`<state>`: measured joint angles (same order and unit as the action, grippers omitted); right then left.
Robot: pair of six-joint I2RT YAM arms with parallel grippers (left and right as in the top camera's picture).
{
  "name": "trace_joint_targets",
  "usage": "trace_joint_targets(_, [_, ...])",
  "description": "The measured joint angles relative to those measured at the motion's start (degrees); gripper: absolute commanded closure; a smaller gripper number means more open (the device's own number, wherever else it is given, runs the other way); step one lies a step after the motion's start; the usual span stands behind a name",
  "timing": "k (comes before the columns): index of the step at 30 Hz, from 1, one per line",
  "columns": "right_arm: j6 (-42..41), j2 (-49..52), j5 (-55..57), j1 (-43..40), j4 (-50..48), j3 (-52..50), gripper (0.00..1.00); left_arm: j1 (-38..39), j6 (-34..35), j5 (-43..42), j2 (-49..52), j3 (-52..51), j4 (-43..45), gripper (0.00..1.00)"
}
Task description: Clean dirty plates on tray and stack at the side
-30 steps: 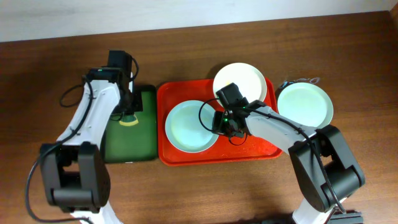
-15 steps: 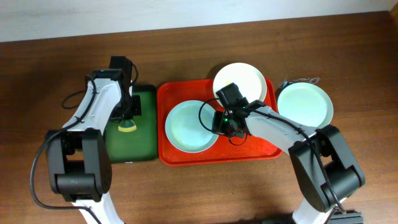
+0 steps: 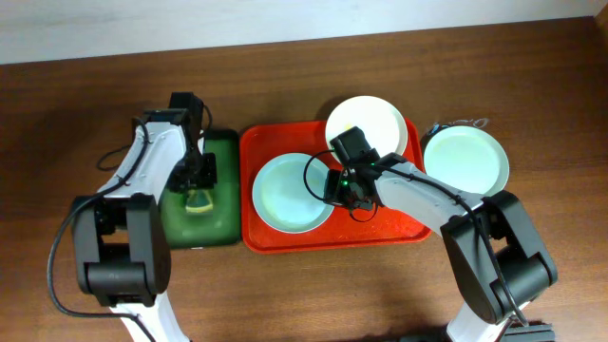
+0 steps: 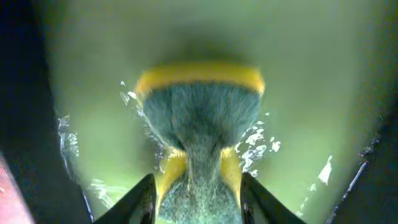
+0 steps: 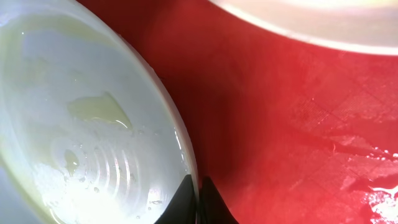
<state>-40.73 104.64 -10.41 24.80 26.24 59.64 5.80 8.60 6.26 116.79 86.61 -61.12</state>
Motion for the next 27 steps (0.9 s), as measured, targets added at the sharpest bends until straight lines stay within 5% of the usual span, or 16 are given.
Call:
trace_joint_targets(3, [0.02, 0.00, -0.02, 0.00, 0.07, 0.00, 0.96, -1.44, 0.83, -1.33, -0.02, 10.40, -5.20, 0.43])
trace_joint_targets(6, [0.00, 0.00, 0.00, 0.00, 0.04, 0.00, 0.96, -4.22, 4.15, -1.99, -2.58, 18.14, -8.13, 0.01])
trace_joint_targets(13, [0.02, 0.00, 0.00, 0.00, 0.02, 0.00, 0.95, -16.96, 10.60, -2.19, -10.29, 20.13, -9.11, 0.01])
trace_joint_targets(16, [0.02, 0.00, 0.00, 0.00, 0.02, 0.00, 0.95, -17.62, 10.95, -2.21, -10.29, 20.13, -9.60, 0.01])
trace_joint_targets(21, [0.07, 0.00, -0.02, 0.00, 0.02, 0.00, 0.73, -17.62, 10.97, -2.23, -10.29, 20.13, -9.62, 0.01])
trace_joint_targets(27, [0.00, 0.00, 0.22, 0.00, 0.02, 0.00, 0.73, -17.62, 10.97, -2.23, -10.29, 20.13, -9.60, 0.01])
